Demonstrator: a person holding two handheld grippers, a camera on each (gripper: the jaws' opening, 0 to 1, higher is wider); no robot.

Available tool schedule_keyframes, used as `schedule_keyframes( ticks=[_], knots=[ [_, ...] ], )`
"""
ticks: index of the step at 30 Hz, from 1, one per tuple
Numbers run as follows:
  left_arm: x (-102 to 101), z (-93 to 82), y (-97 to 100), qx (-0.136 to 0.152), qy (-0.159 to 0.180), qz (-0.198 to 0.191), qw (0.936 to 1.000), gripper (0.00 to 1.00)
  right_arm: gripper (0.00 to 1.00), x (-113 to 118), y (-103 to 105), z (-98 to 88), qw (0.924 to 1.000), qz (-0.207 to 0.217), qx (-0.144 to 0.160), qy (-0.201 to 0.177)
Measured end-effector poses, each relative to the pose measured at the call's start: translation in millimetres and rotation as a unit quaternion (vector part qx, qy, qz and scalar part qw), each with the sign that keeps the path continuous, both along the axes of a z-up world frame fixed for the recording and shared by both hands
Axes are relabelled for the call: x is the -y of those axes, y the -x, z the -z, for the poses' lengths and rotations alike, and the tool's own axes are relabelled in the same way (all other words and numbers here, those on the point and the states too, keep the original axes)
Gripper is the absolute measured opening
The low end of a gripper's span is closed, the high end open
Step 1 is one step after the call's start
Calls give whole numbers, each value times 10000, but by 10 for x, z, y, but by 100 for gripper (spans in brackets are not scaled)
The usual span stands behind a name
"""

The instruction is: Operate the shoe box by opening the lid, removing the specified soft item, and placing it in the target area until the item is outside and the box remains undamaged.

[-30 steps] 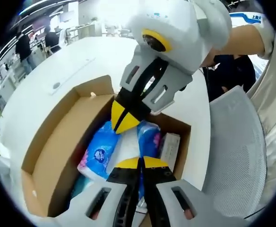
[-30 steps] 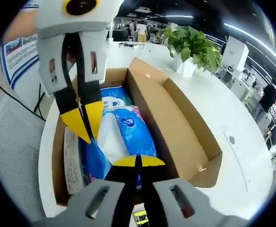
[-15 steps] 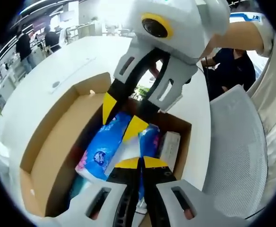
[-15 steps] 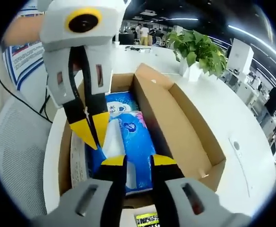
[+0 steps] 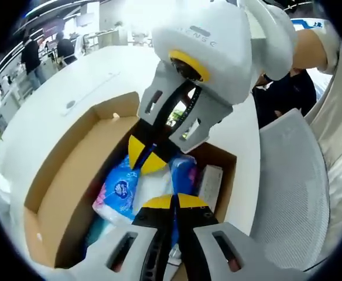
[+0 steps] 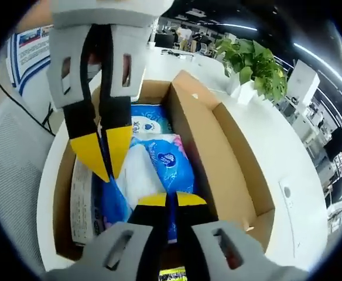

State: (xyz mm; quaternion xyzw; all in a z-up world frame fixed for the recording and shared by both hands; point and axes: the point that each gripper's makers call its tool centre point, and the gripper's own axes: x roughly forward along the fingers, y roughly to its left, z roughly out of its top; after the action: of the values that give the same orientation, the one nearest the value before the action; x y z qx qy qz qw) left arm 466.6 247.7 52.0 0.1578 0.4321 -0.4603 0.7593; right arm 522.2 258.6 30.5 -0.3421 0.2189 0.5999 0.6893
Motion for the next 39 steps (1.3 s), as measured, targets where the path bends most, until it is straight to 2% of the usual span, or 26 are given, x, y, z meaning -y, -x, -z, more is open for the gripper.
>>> schedule_keyframes(
  ticks=[6,15,29,39],
  knots=[
    [-23,-81,0,69,41,-68,9999,0,0,-1,-27,-156,9997,-11,182,-173],
    [7,-248,1,220,104,-78,9997,0,0,21,-42,-340,9992,40,227,-340],
    [94,-583,-10,538,164,-37,9984,0,0,100,-68,-753,9977,118,269,-608],
    [354,-829,6,727,393,109,9965,0,0,321,-44,-955,9976,99,289,-628]
  ],
)
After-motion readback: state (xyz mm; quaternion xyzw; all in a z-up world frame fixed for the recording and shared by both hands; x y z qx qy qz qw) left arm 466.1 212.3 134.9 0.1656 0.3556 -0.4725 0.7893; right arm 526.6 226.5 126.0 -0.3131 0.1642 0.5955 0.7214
